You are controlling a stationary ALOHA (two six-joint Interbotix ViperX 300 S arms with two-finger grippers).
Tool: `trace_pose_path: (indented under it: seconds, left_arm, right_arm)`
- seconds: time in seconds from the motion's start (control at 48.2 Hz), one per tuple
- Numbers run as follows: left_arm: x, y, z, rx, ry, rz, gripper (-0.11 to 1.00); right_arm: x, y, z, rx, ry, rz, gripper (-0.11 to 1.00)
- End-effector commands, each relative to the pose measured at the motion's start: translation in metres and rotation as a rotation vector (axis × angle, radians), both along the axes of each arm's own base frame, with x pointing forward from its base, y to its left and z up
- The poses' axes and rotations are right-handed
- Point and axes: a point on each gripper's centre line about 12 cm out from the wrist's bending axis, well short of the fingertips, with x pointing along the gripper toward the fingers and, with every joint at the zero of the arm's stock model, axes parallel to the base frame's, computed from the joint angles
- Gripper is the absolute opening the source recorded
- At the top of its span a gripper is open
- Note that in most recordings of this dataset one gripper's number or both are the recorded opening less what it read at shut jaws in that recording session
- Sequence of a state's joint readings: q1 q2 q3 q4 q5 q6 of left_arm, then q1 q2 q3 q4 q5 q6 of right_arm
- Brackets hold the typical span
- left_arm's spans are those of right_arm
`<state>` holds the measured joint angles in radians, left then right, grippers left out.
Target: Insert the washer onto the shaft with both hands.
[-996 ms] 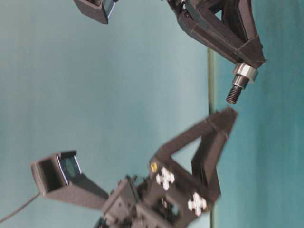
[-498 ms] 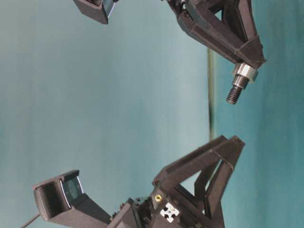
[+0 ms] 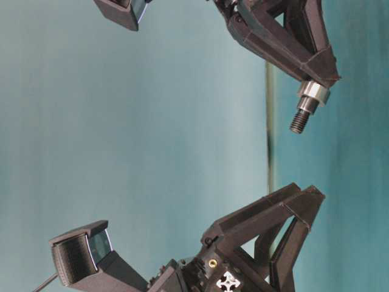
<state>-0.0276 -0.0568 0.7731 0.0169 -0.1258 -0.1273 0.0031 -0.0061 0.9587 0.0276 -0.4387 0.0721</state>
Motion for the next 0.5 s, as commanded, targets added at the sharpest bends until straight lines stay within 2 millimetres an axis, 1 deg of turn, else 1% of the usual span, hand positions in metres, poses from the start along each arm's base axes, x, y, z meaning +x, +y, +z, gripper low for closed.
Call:
trace_pose_path:
  seconds: [0.0, 0.187, 0.477]
  left_arm:
    - [0.0006, -0.0006, 0.0079, 0.003, -0.020, -0.004, 0.81]
    - [-0.0012, -0.0005, 0.0052, 0.003, 0.008, -0.003, 0.81]
    - [-0.0019, -0.0004, 0.0041, 0.002, 0.018, -0.002, 0.81]
  right_arm:
    - [0.0052, 0.0006, 0.0073, 0.000, -0.021, 0.002, 0.00]
    - [0.0026, 0.0007, 0.0027, -0.001, 0.023, 0.004, 0.00]
    - [0.0026, 0.0007, 0.0027, -0.003, 0.023, 0.005, 0.00]
